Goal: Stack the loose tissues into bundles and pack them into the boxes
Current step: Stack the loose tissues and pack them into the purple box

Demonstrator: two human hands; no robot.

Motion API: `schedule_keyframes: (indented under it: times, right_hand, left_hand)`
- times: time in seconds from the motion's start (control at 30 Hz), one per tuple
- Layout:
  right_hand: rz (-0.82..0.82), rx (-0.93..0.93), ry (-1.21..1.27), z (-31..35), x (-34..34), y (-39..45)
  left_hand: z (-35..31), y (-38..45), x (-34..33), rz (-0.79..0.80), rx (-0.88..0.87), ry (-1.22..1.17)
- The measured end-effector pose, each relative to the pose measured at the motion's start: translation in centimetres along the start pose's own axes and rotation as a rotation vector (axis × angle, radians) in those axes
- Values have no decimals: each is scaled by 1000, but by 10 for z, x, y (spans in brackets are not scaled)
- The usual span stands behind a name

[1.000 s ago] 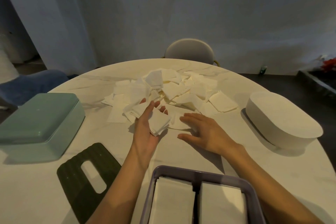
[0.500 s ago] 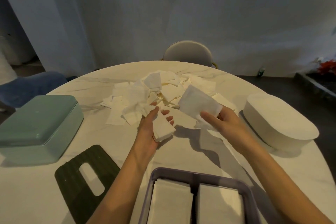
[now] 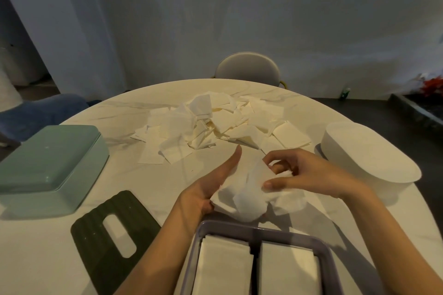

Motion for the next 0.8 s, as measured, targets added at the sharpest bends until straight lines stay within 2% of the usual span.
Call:
schedule_keyframes:
  times: [0.1, 0.17, 0.23, 0.43, 0.6, 0.8]
  right_hand:
    - [-123, 14, -82, -7, 9, 8]
    - [-228, 27, -86, -11, 17, 12]
    - [-292, 19, -48, -18, 23, 14]
    - [-213, 45, -74, -16, 14, 14]
    - [-60, 83, -104, -13, -2, 12]
    - [-241, 90, -126, -13, 16, 12]
  left_hand:
    - [2, -5, -5, -14, 1, 110]
    - [9, -8, -18, 119, 50, 146]
    - [9, -9, -32, 237, 55, 77]
    - [1, 3, -13, 130, -19, -143]
    - [-8, 8, -4, 35, -136, -214]
    - [-20, 7, 0, 84, -277, -304]
Point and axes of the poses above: each hand's wrist, its own y-axis towards the middle knuckle, its own x-axis out of the back of the hand, z = x × y, the point moved 9 cm from there along y, towards the middle knuckle, and after that the axes turned 7 degrees about -y, right-handed, at the moved point
